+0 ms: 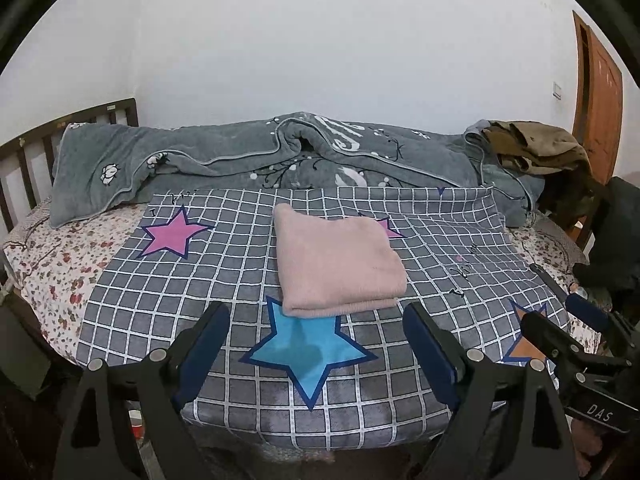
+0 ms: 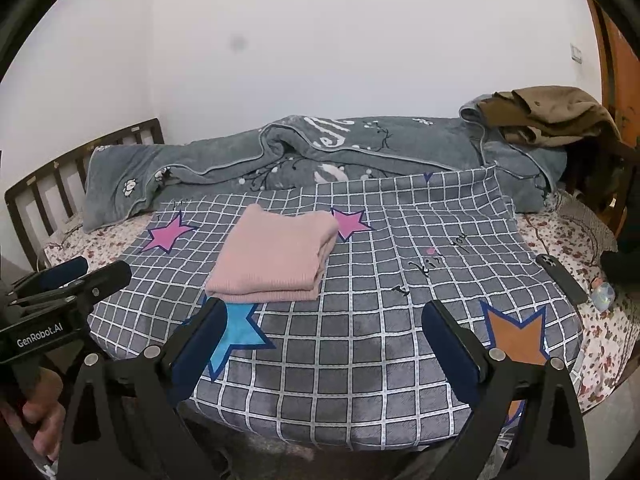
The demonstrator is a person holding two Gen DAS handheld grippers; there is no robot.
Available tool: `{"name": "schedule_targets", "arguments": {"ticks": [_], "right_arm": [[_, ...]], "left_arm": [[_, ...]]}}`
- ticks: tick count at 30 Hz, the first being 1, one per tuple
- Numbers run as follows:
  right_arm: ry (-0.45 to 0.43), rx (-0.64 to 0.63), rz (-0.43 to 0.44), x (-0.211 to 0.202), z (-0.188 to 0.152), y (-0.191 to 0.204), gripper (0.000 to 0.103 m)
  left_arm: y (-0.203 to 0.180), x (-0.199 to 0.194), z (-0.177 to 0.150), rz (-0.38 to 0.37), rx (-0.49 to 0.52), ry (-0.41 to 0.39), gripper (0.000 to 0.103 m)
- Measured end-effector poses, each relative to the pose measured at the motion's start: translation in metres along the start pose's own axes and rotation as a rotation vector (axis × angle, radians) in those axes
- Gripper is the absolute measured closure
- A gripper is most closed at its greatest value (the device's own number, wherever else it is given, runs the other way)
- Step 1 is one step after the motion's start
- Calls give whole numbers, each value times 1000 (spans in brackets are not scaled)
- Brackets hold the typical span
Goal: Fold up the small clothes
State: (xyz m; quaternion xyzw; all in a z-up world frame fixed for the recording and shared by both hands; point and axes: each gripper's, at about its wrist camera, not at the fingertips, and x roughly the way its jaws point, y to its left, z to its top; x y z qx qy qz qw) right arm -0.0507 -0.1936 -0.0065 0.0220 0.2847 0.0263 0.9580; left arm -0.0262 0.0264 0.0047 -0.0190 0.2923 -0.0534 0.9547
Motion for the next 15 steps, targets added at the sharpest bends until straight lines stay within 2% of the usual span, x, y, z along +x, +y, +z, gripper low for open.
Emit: {"name": "schedule_targets", "arguments": {"ticks": [15], "right_arm": [[0,-5,-2,-1,-1,3,6]], "left_arm": [[2,0,1,7,1,-2,15]]}}
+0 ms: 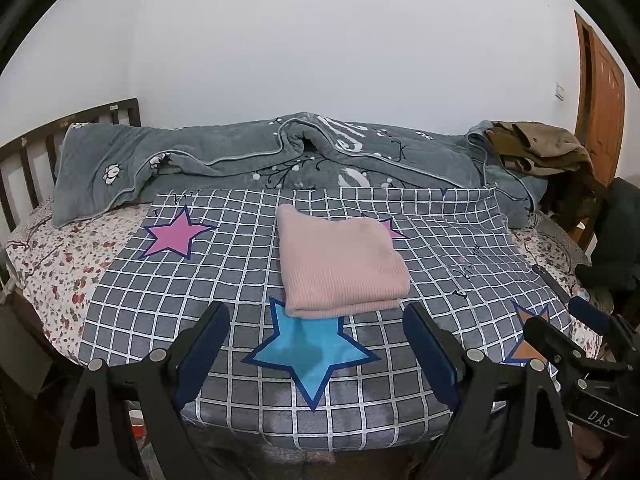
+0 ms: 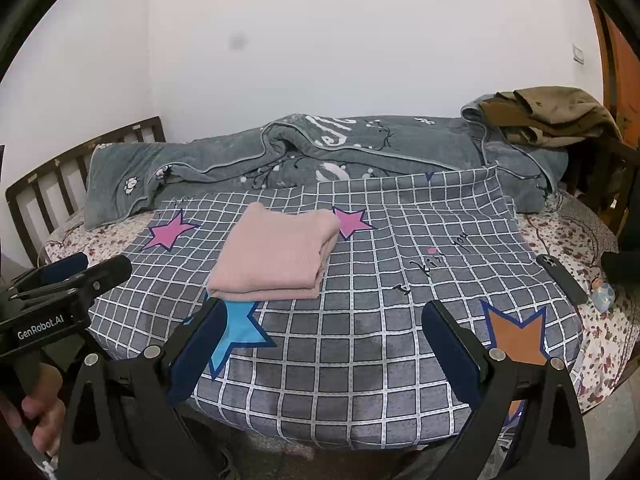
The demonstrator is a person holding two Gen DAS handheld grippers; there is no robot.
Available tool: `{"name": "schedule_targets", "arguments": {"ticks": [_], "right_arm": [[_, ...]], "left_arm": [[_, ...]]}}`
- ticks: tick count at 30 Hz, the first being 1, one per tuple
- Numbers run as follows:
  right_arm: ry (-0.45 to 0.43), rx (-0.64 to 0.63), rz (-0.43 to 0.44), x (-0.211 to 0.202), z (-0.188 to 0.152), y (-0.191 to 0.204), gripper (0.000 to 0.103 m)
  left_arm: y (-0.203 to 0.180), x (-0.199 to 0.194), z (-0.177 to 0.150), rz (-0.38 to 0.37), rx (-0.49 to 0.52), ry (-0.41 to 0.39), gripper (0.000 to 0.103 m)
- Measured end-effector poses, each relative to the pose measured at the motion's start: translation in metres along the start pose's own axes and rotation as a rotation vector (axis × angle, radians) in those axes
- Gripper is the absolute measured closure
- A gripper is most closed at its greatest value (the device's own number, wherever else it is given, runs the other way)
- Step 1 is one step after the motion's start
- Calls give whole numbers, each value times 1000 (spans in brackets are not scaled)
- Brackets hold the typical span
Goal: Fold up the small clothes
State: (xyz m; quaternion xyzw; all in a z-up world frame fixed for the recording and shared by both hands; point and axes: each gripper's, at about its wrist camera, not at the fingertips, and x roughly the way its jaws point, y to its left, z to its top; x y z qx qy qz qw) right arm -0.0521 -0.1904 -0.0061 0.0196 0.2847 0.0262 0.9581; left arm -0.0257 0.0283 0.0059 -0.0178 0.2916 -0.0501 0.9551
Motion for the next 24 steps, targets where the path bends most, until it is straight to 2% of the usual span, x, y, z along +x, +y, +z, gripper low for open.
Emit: {"name": "schedule_targets", "arguments": {"ticks": [24], "right_arm": [[-15,-4,1,-8,3,-1,6]], "left_arm": [[-4,-5,2,8,7,-14,15]]}}
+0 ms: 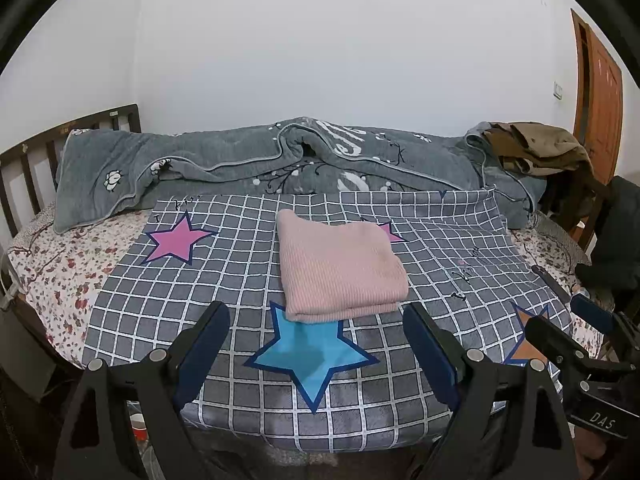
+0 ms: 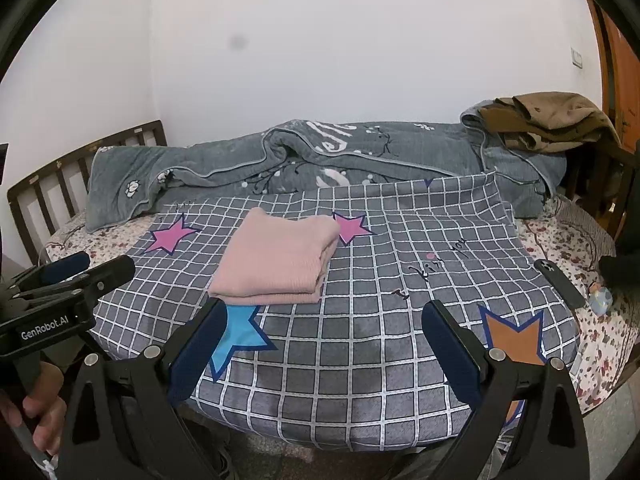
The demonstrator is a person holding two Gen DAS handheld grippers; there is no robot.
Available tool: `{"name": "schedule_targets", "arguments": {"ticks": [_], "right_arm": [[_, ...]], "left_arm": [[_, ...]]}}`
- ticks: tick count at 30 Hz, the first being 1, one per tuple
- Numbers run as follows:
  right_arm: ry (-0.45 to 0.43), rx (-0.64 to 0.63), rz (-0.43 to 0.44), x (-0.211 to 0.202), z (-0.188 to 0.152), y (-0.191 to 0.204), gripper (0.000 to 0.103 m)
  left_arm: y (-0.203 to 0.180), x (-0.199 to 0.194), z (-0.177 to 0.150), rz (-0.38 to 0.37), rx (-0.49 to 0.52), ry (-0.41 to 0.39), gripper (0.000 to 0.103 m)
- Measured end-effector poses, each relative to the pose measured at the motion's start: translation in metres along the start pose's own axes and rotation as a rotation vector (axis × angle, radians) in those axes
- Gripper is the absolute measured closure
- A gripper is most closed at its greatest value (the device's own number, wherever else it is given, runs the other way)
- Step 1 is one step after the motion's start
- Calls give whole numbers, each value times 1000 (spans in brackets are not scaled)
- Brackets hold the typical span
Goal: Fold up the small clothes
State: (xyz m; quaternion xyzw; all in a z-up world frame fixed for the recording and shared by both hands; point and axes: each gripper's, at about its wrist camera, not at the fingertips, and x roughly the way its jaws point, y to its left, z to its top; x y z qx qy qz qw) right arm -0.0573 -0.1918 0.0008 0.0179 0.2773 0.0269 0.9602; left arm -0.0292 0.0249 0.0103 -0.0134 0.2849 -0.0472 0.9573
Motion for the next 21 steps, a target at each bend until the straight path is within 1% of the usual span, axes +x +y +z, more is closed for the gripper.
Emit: {"name": "schedule_targets", "arguments": {"ticks": [21], "right_arm": [[-8,2,-4,-5,2,0,6]], "left_arm": [[0,-6,4,5,-10,-12,15]]}}
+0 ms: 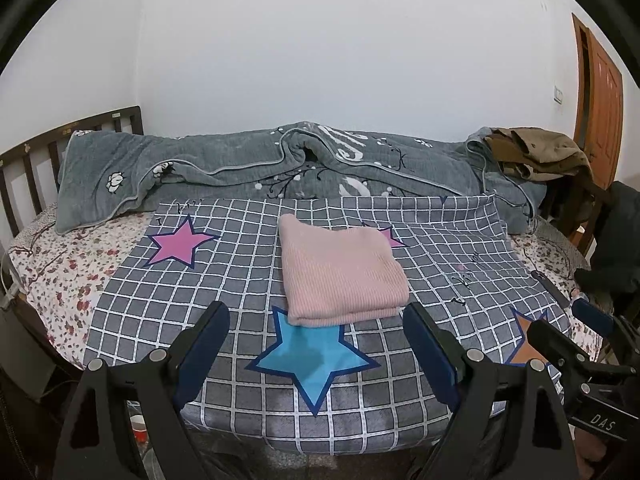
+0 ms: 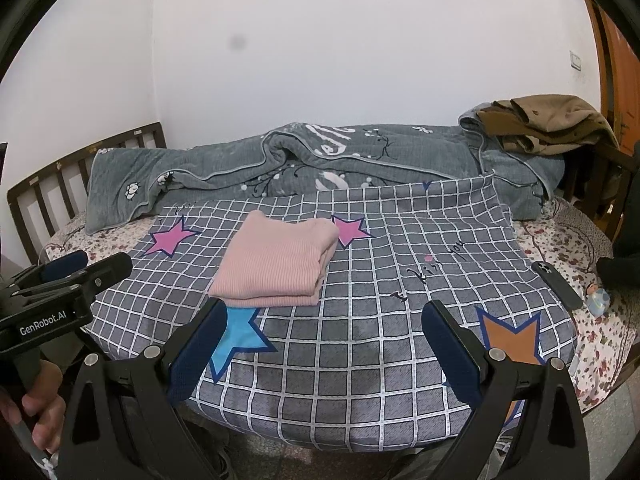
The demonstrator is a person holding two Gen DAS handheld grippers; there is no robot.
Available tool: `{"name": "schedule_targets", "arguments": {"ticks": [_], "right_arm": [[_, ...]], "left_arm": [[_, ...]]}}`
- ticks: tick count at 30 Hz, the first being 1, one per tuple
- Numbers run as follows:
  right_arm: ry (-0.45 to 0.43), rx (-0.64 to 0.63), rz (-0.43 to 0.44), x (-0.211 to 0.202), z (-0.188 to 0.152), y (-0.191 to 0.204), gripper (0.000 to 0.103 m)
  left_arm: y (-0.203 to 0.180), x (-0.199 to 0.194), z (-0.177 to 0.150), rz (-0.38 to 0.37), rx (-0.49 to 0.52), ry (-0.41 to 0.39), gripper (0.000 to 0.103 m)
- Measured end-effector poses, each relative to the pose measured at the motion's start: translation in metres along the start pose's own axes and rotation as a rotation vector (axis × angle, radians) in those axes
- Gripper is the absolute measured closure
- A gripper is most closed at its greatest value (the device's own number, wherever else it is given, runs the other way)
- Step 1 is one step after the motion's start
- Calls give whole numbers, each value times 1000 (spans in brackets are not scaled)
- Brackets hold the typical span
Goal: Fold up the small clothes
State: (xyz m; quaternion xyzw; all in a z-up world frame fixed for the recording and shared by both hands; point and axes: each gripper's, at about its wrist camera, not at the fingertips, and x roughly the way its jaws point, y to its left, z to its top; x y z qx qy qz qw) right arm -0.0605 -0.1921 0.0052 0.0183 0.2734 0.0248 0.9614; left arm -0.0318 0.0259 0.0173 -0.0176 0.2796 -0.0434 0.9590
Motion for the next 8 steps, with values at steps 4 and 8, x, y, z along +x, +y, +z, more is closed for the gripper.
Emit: {"name": "schedule_targets", "arguments": {"ticks": [4,8], "right_arm": [[-1,0,1,0,0,0,6],[-2,1,0,-1,1,0,6]], "left_arm": [[0,-1,1,0,-1,-3,15],[-2,-1,3,4,3,-5,15]]}}
